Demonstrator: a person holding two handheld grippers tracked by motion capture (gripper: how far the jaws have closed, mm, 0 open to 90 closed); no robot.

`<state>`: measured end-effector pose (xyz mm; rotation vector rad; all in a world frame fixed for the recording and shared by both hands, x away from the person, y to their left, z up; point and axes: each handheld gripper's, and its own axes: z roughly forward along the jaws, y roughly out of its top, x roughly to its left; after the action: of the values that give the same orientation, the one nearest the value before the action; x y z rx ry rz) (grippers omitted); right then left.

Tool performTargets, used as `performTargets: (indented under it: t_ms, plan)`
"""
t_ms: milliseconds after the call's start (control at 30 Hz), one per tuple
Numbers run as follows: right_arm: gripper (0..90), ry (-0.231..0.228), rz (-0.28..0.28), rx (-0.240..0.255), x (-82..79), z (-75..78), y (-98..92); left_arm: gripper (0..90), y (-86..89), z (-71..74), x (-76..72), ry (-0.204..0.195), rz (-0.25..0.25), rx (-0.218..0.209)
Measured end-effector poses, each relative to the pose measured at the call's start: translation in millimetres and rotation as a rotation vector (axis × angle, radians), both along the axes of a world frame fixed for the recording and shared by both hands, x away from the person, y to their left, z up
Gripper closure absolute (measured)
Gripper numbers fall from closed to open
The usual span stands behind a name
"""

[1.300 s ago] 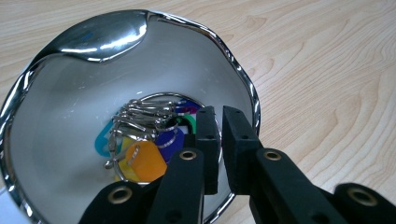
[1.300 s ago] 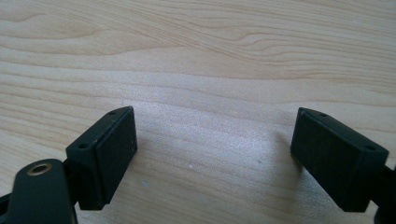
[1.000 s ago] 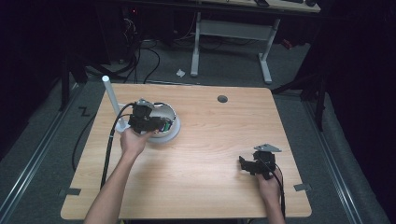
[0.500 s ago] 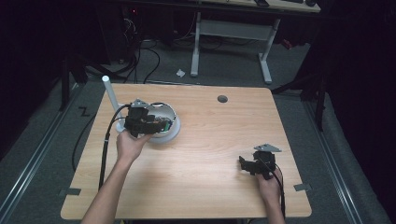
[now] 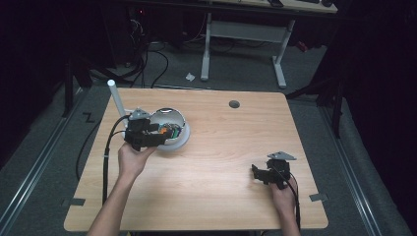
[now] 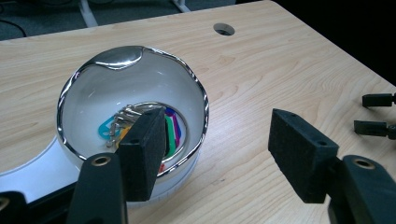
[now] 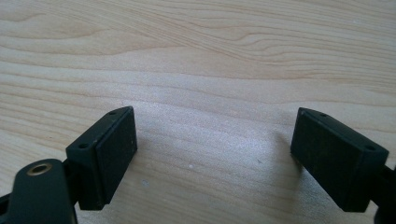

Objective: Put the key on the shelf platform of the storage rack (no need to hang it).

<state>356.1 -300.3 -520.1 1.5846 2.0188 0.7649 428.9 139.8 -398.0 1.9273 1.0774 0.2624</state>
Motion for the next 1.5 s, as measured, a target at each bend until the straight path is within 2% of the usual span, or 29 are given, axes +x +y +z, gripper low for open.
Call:
performTargets:
  t_ms: [200,467,867,1067,1500]
  plan:
    - [14.5,0.000,0.000,0.000,0.0,0.0,0.0,36.9,2.3,-3.2,-9.6,-0.020,0.019,-0.004]
    - [14.5,0.000,0.000,-0.001,0.0,0.0,0.0,36.2,2.7,-3.4,-20.2,-0.030,0.011,-0.016]
    - [14.5,0.000,0.000,-0.001,0.0,0.0,0.0,35.1,1.9,-8.0,-35.6,-0.018,-0.009,-0.031]
    - [14.5,0.000,0.000,0.000,0.0,0.0,0.0,34.8,-0.3,-10.7,-41.6,-0.020,-0.018,-0.024]
    - [14.5,0.000,0.000,0.000,0.0,0.0,0.0,34.8,2.3,-19.7,-54.1,-0.010,-0.012,-0.039]
